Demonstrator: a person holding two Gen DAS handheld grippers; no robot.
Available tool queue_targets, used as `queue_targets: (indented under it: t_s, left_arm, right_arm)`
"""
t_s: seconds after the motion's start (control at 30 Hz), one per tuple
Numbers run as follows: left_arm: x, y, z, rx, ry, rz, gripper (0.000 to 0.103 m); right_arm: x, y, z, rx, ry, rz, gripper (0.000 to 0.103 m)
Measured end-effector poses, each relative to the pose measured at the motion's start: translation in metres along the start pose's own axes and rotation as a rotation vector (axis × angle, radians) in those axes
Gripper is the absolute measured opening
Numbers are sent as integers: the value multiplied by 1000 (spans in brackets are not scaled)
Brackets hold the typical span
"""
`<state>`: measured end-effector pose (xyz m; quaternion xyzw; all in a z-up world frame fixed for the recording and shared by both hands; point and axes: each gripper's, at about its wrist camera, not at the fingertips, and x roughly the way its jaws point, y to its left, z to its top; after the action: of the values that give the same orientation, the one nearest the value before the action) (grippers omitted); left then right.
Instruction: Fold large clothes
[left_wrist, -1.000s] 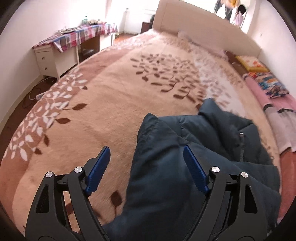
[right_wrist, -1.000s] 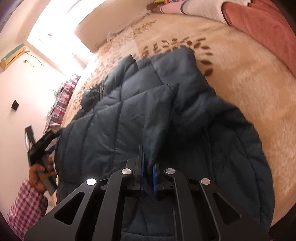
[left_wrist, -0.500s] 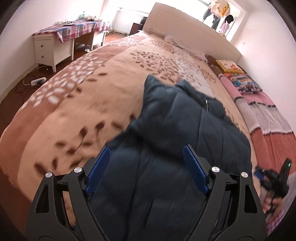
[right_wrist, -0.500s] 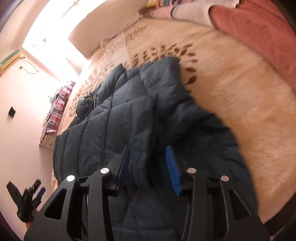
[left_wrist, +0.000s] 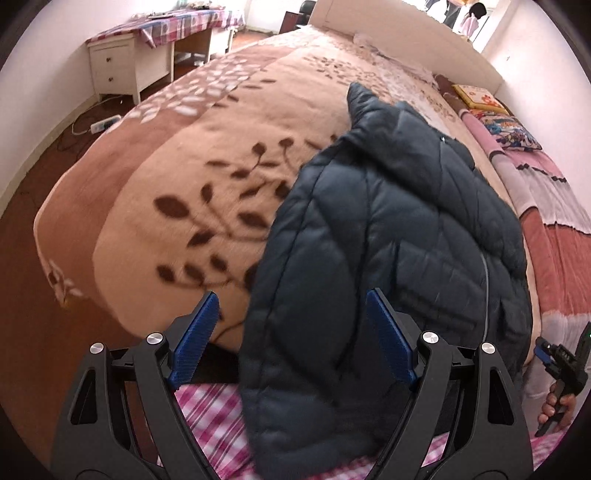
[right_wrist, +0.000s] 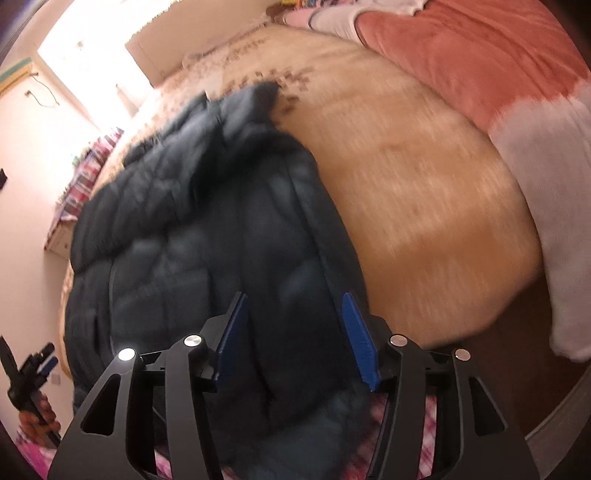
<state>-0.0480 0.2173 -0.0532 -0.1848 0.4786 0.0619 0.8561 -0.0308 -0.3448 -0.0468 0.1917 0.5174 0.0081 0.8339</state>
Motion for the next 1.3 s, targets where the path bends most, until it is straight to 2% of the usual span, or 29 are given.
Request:
queue_targets:
  t_s: [0.1, 0.3, 0.63, 0.77, 0.9, 1.13, 1.2, 1.3]
  left_arm:
    - [-1, 9, -15, -14, 32, -16, 81]
    - [-5, 18, -45, -41, 89, -77, 81]
    - [-6, 33, -67, -112, 136, -169, 81]
    - [1, 33, -72, -123, 173, -166, 81]
    - [7, 35, -73, -137, 191, -171, 81]
    - [13, 25, -70, -93, 216, -168, 80]
    - [15, 24, -68, -82, 222, -174, 77]
    - [20, 20, -68, -57, 244, -201, 56]
  right_arm:
    - [0, -7, -19, 3, 44, -10, 60]
    - [-6, -18, -38, 45, 89, 35, 62]
    - [-8, -23, -69, 39, 175, 108, 63]
    - [-5, -24, -80, 20, 220, 111, 63]
    - [-3, -22, -85, -10, 228, 104, 63]
    - [-2, -13, -87, -83, 251, 103, 63]
    - [0, -10, -89, -119, 261, 97, 63]
    - [4, -2, -93, -173, 283, 100, 58]
